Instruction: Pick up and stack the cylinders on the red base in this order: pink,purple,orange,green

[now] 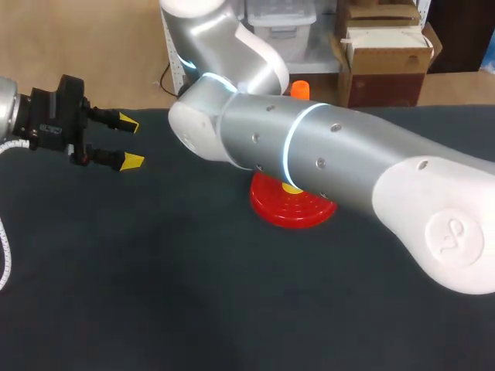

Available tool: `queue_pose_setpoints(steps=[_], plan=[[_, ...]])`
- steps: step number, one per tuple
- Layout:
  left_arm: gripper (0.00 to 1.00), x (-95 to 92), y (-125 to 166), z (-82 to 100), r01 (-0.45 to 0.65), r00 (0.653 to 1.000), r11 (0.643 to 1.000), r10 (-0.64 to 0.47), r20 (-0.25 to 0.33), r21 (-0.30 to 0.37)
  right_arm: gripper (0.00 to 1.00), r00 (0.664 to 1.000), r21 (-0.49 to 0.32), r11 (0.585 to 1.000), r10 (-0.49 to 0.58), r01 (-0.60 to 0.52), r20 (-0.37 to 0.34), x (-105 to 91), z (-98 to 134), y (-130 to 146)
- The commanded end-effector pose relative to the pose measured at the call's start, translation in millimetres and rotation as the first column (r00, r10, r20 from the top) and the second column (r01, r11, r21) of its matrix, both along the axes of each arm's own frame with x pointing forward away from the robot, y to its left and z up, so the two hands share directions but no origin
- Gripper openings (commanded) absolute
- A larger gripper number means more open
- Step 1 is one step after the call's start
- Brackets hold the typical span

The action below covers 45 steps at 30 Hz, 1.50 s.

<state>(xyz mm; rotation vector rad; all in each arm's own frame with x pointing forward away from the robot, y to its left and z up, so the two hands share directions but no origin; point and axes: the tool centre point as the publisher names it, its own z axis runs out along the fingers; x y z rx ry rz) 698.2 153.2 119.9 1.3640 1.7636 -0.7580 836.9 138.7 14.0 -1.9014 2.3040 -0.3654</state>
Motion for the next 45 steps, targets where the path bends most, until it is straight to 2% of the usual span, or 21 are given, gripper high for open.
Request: queue_pose_setpoints(steps=[1,8,11,14,15,20,24,28,32,35,40,45], plan=[[1.0,-1.4,1,-1.1,-0.001,1.0,1.0,0.001,0.006,-0.004,0.0,0.874,0.072,0.996,-0.005,0.045,-0.486,7.6,7,3],[1.0,-1.4,1,-1.1,-0.001,1.0,1.0,0.001,0.006,-0.004,0.0,0.911,0.117,0.993,0.019,0.032,-0.411,5.2,46,-2],[1.0,-1.4,1,-1.1,-0.001,1.0,1.0,0.001,0.006,-0.004,0.0,0.934,0.159,0.987,0.06,-0.004,-0.351,2.9,85,-6],[1.0,-1.4,1,-1.1,-0.001,1.0,1.0,0.001,0.006,-0.004,0.0,0.942,0.181,0.982,0.117,-0.061,-0.314,-3.5,122,-10],[1.0,-1.4,1,-1.1,-0.001,1.0,1.0,0.001,0.006,-0.004,0.0,0.944,0.189,0.977,0.151,-0.098,-0.294,-8.6,143,-14],[1.0,-1.4,1,-1.1,-0.001,1.0,1.0,0.001,0.006,-0.004,0.0,0.935,0.204,0.958,0.251,-0.203,-0.25,-34.6,211,-35],[1.0,-1.4,1,-1.1,-0.001,1.0,1.0,0.001,0.006,-0.004,0.0,0.927,0.196,0.95,0.288,-0.245,-0.238,-57.3,255,-52],[1.0,-1.4,1,-1.1,-0.001,1.0,1.0,0.001,0.006,-0.004,0.0,0.933,0.184,0.949,0.293,-0.257,-0.21,-78.4,288,-66],[1.0,-1.4,1,-1.1,-0.001,1.0,1.0,0.001,0.006,-0.004,0.0,0.948,0.169,0.957,0.264,-0.235,-0.176,-92.6,309,-78],[1.0,-1.4,1,-1.1,-0.001,1.0,1.0,0.001,0.006,-0.004,0.0,0.953,0.143,0.964,0.246,-0.222,-0.179,-100.7,315,-83],[1.0,-1.4,1,-1.1,-0.001,1.0,1.0,0.001,0.006,-0.004,0.0,0.962,0.082,0.983,0.177,-0.164,-0.209,-113.9,312,-97],[1.0,-1.4,1,-1.1,-0.001,1.0,1.0,0.001,0.006,-0.004,0.0,0.961,0.074,0.99,0.135,-0.12,-0.241,-124.7,304,-109]])
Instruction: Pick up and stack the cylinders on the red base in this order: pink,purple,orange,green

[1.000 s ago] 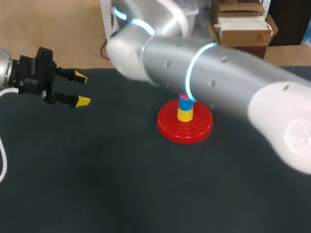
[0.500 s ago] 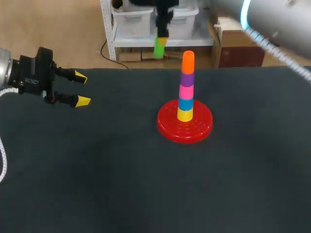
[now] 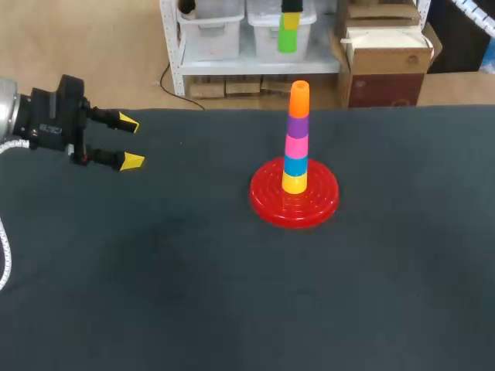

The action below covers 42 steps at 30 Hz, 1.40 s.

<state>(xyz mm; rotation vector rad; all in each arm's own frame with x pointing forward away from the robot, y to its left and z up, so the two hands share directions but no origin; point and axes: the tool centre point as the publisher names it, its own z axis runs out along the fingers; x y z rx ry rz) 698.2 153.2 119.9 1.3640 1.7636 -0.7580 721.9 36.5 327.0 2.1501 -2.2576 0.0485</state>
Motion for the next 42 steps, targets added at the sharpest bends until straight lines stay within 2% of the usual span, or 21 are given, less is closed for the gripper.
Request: queue_pose_setpoints(steps=[1,19,26,42], plan=[[1.0,-1.4,1,-1.1,-0.001,1.0,1.0,0.001,0.006,-0.004,0.0,1.0,0.01,1.0,-0.013,0.013,0.004,-11.2,-11,-8],[1.0,-1.4,1,-1.1,-0.001,1.0,1.0,0.001,0.006,-0.004,0.0,0.995,0.005,0.998,-0.06,0.061,-0.081,-35.3,-42,-15],[1.0,-1.4,1,-1.1,-0.001,1.0,1.0,0.001,0.006,-0.004,0.0,0.994,-0.017,0.997,-0.075,0.074,-0.083,-28.8,-53,-17],[1.0,-1.4,1,-1.1,-0.001,1.0,1.0,0.001,0.006,-0.004,0.0,0.995,-0.037,0.996,-0.089,0.087,-0.053,-12.5,-54,-19]])
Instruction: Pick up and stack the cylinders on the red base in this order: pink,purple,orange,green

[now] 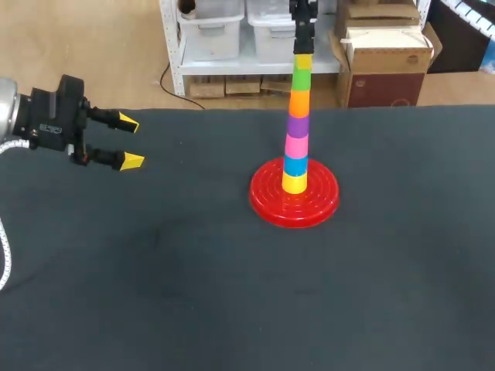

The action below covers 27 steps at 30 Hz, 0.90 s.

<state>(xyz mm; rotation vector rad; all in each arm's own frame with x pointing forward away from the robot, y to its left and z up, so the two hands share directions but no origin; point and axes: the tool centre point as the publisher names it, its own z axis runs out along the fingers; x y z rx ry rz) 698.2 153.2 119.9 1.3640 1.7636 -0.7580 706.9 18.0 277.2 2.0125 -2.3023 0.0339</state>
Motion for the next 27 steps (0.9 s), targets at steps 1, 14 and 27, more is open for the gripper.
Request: queue_pose_setpoints(steps=[1,14,27], plan=[[1.0,-1.4,1,-1.1,-0.001,1.0,1.0,0.001,0.006,-0.004,0.0,1.0,-0.003,1.0,-0.002,0.002,-0.008,3.5,-7,0],[1.0,-1.4,1,-1.1,-0.001,1.0,1.0,0.001,0.006,-0.004,0.0,0.999,-0.014,1.0,-0.021,0.022,0.05,8.8,-10,1],[1.0,-1.4,1,-1.1,-0.001,1.0,1.0,0.001,0.006,-0.004,0.0,0.999,-0.035,0.999,-0.036,0.037,0.026,5.9,-17,-2]])
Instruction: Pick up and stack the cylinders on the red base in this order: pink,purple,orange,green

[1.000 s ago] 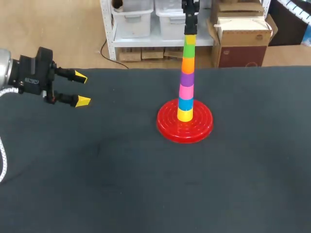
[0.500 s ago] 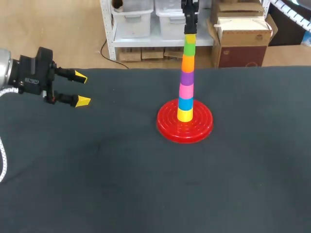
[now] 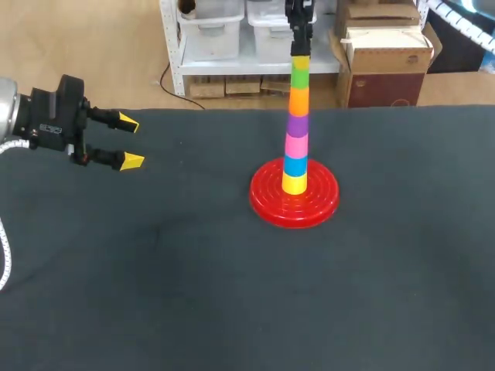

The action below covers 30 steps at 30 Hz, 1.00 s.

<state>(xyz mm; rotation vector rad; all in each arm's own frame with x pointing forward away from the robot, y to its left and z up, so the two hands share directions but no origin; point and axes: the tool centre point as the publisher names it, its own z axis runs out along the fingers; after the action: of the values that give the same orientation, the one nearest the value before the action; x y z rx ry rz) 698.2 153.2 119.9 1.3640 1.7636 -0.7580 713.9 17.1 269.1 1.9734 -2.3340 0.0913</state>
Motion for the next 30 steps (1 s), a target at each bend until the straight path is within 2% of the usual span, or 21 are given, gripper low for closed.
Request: queue_pose_setpoints(steps=[1,6,15,21,26,29,30], plan=[[1.0,-1.4,1,-1.1,-0.001,1.0,1.0,0.001,0.006,-0.004,0.0,1.0,-0.008,1.0,-0.015,0.015,0.005,-1.7,-9,-2],[1.0,-1.4,1,-1.1,-0.001,1.0,1.0,0.001,0.006,-0.004,0.0,0.999,-0.031,0.999,-0.031,0.032,0.026,-2.5,-5,-6],[1.0,-1.4,1,-1.1,-0.001,1.0,1.0,0.001,0.006,-0.004,0.0,1.0,-0.022,0.999,-0.023,0.023,0.016,2.7,-6,-1],[1.0,-1.4,1,-1.1,-0.001,1.0,1.0,0.001,0.006,-0.004,0.0,0.997,-0.007,1.0,0.001,-0.001,-0.08,6.3,-18,1],[1.0,-1.4,1,-1.1,-0.001,1.0,1.0,0.001,0.006,-0.004,0.0,0.995,0.008,1.0,-0.013,0.014,-0.102,-0.4,-31,-1],[1.0,-1.4,1,-1.1,-0.001,1.0,1.0,0.001,0.006,-0.004,0.0,0.997,0.048,0.998,-0.032,0.036,-0.071,-5.7,-27,-2],[1.0,-1.4,1,-1.1,-0.001,1.0,1.0,0.001,0.006,-0.004,0.18,0.998,0.06,0.998,-0.032,0.036,-0.058,-7.4,-25,-2]])
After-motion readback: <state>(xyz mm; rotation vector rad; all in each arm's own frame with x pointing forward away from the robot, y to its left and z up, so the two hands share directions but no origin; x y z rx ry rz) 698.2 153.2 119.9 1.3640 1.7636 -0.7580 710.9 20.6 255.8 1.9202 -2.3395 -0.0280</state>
